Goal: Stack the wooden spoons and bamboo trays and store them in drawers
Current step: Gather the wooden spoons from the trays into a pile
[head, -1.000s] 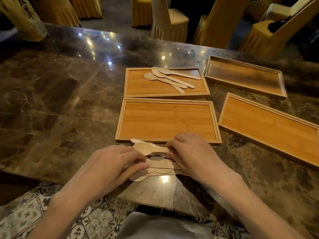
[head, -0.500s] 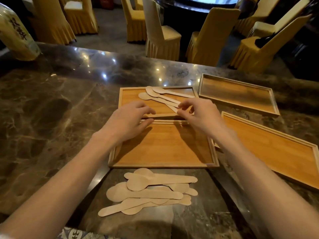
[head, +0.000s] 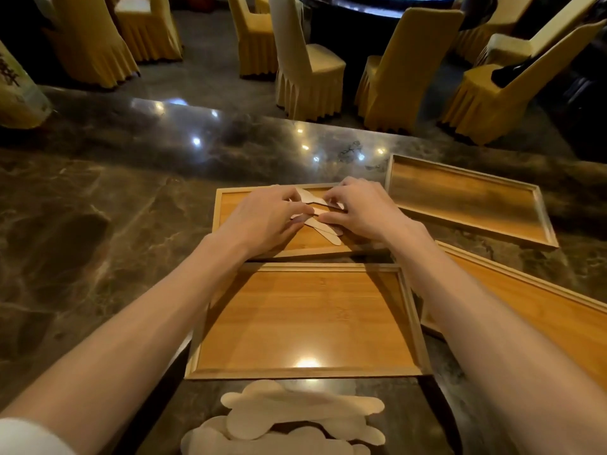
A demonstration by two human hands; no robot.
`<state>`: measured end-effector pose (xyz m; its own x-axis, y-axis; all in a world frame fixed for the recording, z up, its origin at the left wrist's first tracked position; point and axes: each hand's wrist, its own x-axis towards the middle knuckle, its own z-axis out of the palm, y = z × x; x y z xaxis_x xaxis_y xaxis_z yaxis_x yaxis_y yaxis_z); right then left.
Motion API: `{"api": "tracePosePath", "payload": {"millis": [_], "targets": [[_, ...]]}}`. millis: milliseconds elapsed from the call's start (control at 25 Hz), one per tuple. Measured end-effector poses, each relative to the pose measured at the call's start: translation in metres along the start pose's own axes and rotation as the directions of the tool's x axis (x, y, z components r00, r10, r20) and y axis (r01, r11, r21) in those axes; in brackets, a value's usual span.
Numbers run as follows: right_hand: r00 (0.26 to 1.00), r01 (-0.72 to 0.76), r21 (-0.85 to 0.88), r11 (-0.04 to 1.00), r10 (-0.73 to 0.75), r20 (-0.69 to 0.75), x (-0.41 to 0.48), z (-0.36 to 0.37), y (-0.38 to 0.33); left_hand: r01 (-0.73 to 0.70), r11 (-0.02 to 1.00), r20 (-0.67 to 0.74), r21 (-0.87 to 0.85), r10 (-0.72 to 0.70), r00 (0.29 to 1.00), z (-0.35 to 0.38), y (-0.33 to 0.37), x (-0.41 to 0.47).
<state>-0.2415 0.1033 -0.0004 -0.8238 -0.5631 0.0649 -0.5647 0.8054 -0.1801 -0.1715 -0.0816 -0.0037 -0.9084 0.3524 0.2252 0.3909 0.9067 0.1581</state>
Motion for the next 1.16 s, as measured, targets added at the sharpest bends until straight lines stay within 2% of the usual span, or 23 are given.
{"api": "tracePosePath", "payload": {"millis": [240,320,600,720,840,960,1160], "targets": [[0.997,-0.063,-0.028,0.998,0.064,0.037,0.002,-0.007,-0.008,-0.109,0.983,0.056,0.150,0.101,0.993,-0.002,0.004,0.008],[0.994,-0.079,0.012,0.997,0.077,0.077,0.003,-0.011,-0.010,-0.164,0.963,0.076,0.214,0.151,0.986,-0.005,0.003,0.012],[0.977,-0.211,0.144,0.967,0.214,-0.005,-0.001,-0.011,-0.009,-0.187,0.970,0.139,0.156,0.165,0.976,-0.008,0.009,0.024],[0.965,-0.244,0.199,0.949,0.258,-0.045,-0.008,-0.016,-0.004,-0.127,0.987,0.156,0.096,0.111,0.981,-0.008,0.007,0.024],[0.953,-0.249,0.343,0.906,0.292,-0.080,-0.024,-0.028,-0.001,0.007,0.996,0.175,-0.085,0.008,0.984,-0.013,0.005,0.015],[0.949,-0.194,0.445,0.874,0.283,-0.142,-0.048,-0.046,-0.003,0.122,0.958,0.186,-0.260,-0.075,0.980,-0.034,0.003,-0.005],[0.951,-0.155,0.444,0.882,0.255,-0.174,-0.105,-0.065,-0.016,0.180,0.933,-0.007,-0.310,-0.191,0.981,-0.081,0.024,-0.058]]}}
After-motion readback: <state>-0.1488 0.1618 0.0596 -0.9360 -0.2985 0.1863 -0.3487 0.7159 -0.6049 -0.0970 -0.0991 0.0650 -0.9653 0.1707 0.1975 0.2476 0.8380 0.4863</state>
